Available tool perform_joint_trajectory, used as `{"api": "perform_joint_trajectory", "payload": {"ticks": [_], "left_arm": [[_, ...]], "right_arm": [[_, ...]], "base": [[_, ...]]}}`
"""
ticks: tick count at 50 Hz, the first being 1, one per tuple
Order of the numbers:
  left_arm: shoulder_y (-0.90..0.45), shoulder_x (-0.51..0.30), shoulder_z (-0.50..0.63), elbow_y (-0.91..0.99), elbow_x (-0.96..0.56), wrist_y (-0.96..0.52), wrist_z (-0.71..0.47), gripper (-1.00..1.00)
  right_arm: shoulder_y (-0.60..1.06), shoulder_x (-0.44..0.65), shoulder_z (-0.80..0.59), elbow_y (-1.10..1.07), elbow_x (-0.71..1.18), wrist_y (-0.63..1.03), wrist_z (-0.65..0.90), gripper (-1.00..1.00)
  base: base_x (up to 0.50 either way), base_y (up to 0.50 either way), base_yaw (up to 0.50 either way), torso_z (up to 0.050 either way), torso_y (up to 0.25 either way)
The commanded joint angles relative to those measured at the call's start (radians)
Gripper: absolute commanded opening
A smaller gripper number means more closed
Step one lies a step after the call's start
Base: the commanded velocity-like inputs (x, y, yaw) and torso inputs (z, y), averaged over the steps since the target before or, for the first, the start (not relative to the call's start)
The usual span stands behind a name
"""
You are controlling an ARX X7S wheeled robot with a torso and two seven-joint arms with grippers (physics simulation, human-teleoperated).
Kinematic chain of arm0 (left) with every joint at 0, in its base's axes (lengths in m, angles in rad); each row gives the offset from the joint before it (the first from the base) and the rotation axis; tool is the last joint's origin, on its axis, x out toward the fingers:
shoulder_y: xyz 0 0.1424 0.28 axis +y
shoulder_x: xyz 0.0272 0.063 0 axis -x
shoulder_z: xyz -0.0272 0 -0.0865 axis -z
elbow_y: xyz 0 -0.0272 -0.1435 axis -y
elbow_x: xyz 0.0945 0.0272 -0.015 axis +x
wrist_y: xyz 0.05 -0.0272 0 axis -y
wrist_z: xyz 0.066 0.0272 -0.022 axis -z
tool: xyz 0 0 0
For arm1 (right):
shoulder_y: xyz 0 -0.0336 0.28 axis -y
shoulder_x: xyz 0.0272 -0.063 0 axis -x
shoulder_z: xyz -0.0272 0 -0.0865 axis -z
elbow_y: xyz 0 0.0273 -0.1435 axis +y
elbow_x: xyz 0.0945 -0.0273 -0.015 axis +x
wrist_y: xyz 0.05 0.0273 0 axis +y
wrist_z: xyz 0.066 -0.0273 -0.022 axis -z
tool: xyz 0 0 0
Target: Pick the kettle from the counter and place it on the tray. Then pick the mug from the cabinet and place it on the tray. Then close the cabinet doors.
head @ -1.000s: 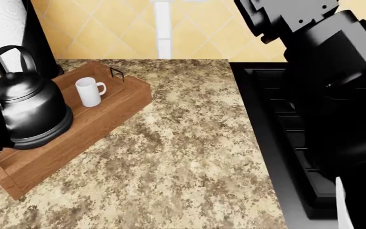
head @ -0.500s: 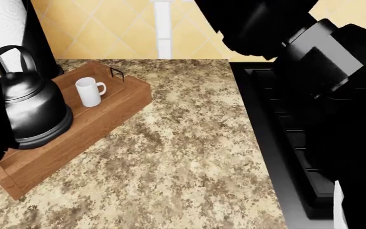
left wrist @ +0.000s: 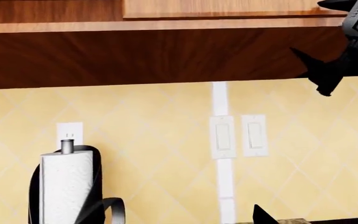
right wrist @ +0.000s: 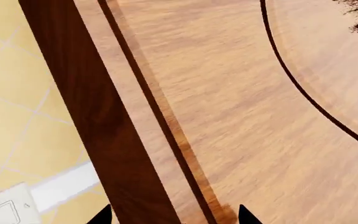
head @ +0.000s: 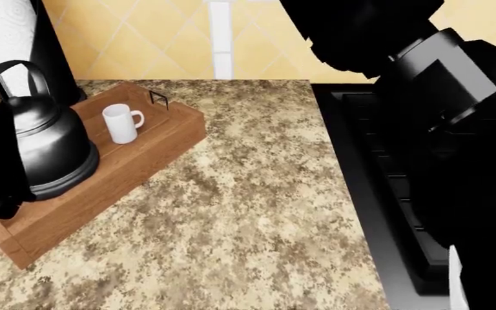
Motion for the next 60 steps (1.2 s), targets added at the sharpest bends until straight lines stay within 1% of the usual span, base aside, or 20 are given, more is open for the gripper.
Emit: {"api": "perform_joint_trajectory", "payload": {"ticks": [1, 4, 5, 7, 15, 22, 31, 39, 45, 50, 54, 60], "left_arm": [[-0.02, -0.023, 0.006, 0.017, -0.028, -0.012, -0.023, 1.0], [-0.017, -0.031, -0.009, 0.027, -0.045, -0.015, -0.03, 1.0], [-0.015, -0.033, -0.015, 0.03, -0.05, -0.015, -0.031, 1.0], [-0.012, -0.039, -0.029, 0.036, -0.064, -0.017, -0.036, 1.0], [-0.009, -0.065, -0.088, 0.053, -0.12, -0.019, -0.055, 1.0], [-0.002, -0.071, -0.122, 0.064, -0.146, -0.016, -0.058, 1.0], [0.006, -0.07, -0.15, 0.069, -0.153, -0.014, -0.065, 1.0], [-0.059, -0.098, -0.075, 0.056, -0.146, -0.011, -0.1, 1.0], [-0.11, -0.113, -0.016, 0.049, -0.138, -0.01, -0.126, 1.0], [-0.145, -0.131, 0.011, 0.046, -0.145, -0.01, -0.148, 1.0], [-0.169, -0.146, 0.029, 0.047, -0.151, -0.012, -0.162, 1.0], [-0.194, -0.166, 0.035, 0.054, -0.172, -0.013, -0.184, 1.0]], "right_arm": [[0.104, 0.009, 0.23, 0.314, 0.254, -0.155, -0.167, 1.0], [0.051, 0.14, 0.264, -0.112, 0.325, 0.096, -0.142, 1.0], [0.044, 0.169, 0.283, -0.231, 0.354, 0.152, -0.132, 1.0], [0.037, 0.206, 0.316, -0.373, 0.402, 0.231, -0.115, 1.0], [-0.006, 0.318, 0.438, -0.877, 0.581, 0.479, 0.005, 1.0], [-0.038, 0.359, 0.532, -1.171, 0.732, 0.635, 0.123, 1.0], [-0.078, 0.347, 0.652, -1.416, 0.954, 0.772, 0.274, 1.0], [-0.098, 0.38, 0.721, -1.607, 1.182, 0.937, 0.469, 1.0], [-0.106, 0.401, 0.744, -1.667, 1.361, 1.04, 0.617, 1.0], [-0.123, 0.418, 0.758, -1.702, 1.476, 1.07, 0.718, 1.0], [-0.128, 0.436, 0.77, -1.725, 1.543, 1.076, 0.78, 1.0], [-0.119, 0.464, 0.76, -1.76, 1.59, 1.099, 0.848, 1.0]], "base": [[0.0, 0.0, 0.0, 0.01, 0.0], [0.0, 0.0, 0.0, 0.007, 0.0], [0.0, 0.0, 0.0, 0.0, 0.0], [0.0, 0.0, 0.0, 0.0, 0.0], [0.0, 0.0, 0.0, 0.0, 0.001], [0.0, 0.0, 0.0, 0.0, 0.0], [0.0, 0.0, 0.0, 0.0, 0.0], [0.0, 0.0, 0.0, 0.0, 0.0], [0.0, 0.0, 0.0, 0.0, 0.0], [0.0, 0.0, 0.0, 0.0, 0.0], [0.0, 0.0, 0.0, 0.0, 0.0], [0.0, 0.0, 0.0, 0.0, 0.0]]}}
